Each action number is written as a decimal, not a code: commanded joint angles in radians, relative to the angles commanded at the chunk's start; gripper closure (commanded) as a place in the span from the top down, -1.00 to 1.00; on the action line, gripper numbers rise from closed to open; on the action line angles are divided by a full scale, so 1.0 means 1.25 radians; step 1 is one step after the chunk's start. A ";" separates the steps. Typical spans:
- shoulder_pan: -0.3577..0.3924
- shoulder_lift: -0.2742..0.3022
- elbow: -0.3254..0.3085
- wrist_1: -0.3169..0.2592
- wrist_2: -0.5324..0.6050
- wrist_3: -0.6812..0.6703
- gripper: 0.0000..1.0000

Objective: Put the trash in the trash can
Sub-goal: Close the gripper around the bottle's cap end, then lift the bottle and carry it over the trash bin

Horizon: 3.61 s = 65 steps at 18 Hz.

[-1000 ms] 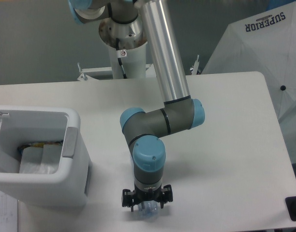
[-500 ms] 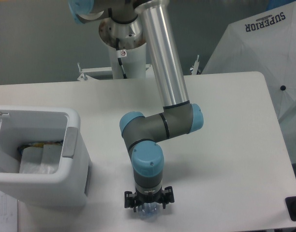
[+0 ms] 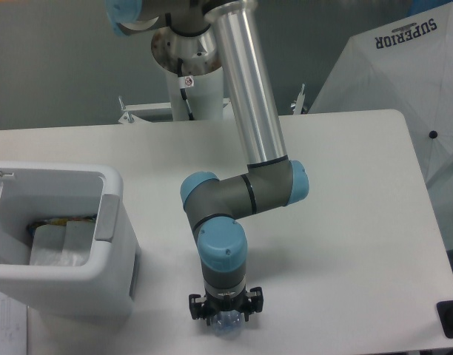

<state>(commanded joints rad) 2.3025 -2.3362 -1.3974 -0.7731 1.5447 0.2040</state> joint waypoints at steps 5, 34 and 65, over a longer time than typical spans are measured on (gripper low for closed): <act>0.000 0.002 0.000 -0.001 0.004 0.000 0.53; 0.009 0.033 0.012 -0.002 0.006 0.021 0.26; -0.073 0.362 0.205 0.020 -0.009 -0.242 0.28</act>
<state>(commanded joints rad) 2.2107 -1.8837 -1.1412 -0.7486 1.5340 -0.0981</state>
